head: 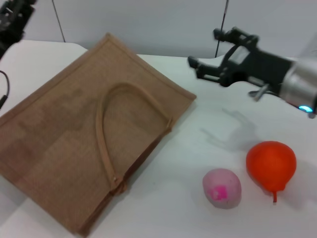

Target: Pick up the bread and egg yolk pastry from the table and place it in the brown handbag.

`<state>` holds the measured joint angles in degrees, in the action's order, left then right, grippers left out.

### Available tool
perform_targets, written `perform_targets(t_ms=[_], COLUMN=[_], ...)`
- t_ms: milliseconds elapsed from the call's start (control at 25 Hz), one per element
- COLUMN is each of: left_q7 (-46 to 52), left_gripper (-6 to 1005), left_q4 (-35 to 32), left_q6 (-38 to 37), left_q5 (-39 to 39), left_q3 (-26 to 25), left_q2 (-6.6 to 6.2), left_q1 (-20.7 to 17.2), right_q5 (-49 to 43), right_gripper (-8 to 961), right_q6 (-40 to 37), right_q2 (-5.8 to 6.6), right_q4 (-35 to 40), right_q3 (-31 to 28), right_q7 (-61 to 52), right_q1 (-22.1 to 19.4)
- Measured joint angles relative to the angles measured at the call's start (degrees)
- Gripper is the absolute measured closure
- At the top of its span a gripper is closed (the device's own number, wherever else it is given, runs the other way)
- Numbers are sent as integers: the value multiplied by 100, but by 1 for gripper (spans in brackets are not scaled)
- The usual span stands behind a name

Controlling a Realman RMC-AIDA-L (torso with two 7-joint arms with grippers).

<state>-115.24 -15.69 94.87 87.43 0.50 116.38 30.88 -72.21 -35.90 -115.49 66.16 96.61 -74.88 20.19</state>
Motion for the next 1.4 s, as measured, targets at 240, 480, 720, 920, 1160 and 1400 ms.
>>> perform_targets(t_ms=[240, 480, 720, 920, 1160, 1400], left_q7=[-1090, -3084, -4413, -4416, -4409, -4342], left_gripper=[458, 286, 243, 248, 255, 256], left_q4=[450, 1383, 2130, 2356, 2370, 2380], left_q6=[-292, -778, -1289, -1618, -1682, -1686], left_q5=[-67, 563, 1864, 2346, 2369, 2376], left_q3=[-17, -75, -76, -77, -77, -77], left_q2=[-1, 40, 60, 60, 60, 60], left_q1=[108, 113, 80, 22, 13, 26], right_q5=[1612, 1843, 2252, 3018, 3067, 3073], right_gripper=[74, 74, 73, 73, 73, 74], right_q6=[-2526, -3823, -3871, -3896, -3883, -3861], right_q2=[8, 1, -32, -30, -28, -26], right_q4=[-1967, -4026, -5143, -5698, -5735, -5743], right_q3=[-1890, -3932, -5071, -5457, -5473, -5479], right_q7=[1371, 2986, 4437, 4788, 4809, 4793], right_q1=[237, 565, 636, 640, 633, 650])
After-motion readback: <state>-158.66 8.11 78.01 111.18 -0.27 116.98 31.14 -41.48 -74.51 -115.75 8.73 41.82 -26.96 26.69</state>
